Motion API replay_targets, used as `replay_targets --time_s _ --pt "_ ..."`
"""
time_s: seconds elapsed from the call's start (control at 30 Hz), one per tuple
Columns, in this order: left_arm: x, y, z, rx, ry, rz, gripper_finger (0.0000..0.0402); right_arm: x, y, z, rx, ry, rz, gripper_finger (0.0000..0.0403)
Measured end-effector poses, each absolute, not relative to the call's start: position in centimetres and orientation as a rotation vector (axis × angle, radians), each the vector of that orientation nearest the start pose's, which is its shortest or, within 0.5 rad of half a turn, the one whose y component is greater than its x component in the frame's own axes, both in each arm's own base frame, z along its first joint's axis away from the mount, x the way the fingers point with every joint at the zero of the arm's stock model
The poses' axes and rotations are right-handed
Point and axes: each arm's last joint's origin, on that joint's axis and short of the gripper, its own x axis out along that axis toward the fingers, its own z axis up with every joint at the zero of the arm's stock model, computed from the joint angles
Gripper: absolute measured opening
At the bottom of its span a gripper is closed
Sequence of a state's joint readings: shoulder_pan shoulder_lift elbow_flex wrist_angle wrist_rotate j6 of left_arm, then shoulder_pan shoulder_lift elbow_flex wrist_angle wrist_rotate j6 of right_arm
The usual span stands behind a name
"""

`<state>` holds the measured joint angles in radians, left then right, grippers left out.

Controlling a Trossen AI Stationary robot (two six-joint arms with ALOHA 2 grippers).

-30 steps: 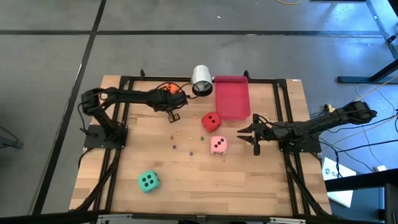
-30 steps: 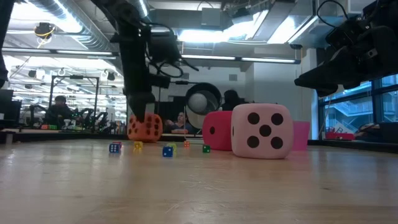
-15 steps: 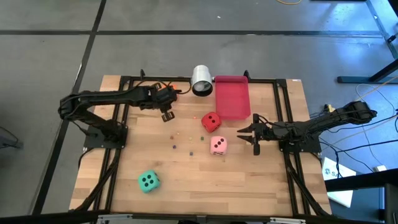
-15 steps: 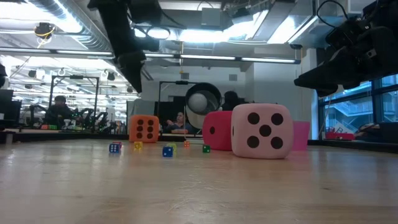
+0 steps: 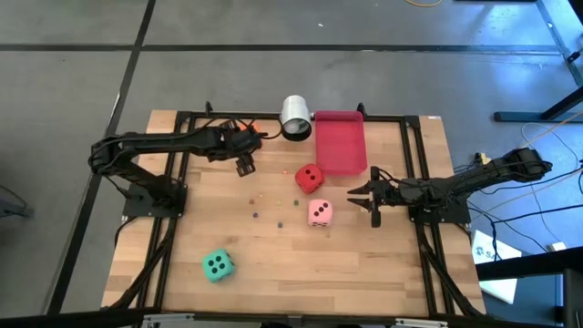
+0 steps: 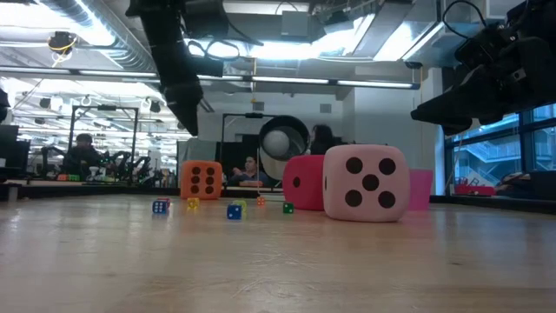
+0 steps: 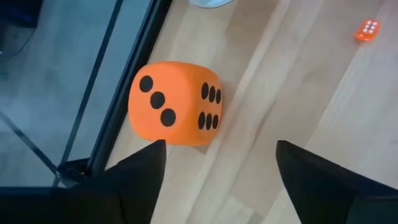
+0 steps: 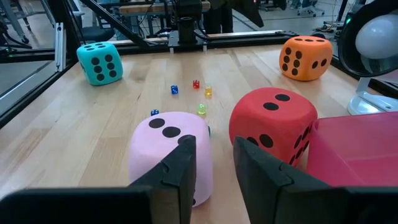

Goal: Pick & Place Dice
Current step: Put the big orange dice into the red bin

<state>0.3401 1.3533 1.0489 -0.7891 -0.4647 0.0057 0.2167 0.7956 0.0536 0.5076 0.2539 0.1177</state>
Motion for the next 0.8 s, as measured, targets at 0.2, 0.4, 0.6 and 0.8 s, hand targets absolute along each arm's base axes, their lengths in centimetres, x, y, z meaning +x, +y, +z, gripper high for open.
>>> replay_targets --time_s 0.2,0.4,0.6,0.8 --pt "24.6 10.2 25.0 0.145 1.19 0.728 0.0312 14.7 2.5 14.7 0.037 0.237 -0.048 0.0109" --pt "25.8 10.6 23.1 0.258 1.286 0.705 0.0309 14.7 2.5 14.5 0.029 0.261 -0.049 0.0109" --pt "27.0 11.0 21.8 0.273 1.285 0.721 0.0308 14.6 2.5 14.4 0.026 0.276 -0.05 0.0109" --pt "27.8 11.5 20.8 0.347 1.3 0.734 0.0308 14.6 2.5 14.4 0.026 0.276 -0.05 0.0109"
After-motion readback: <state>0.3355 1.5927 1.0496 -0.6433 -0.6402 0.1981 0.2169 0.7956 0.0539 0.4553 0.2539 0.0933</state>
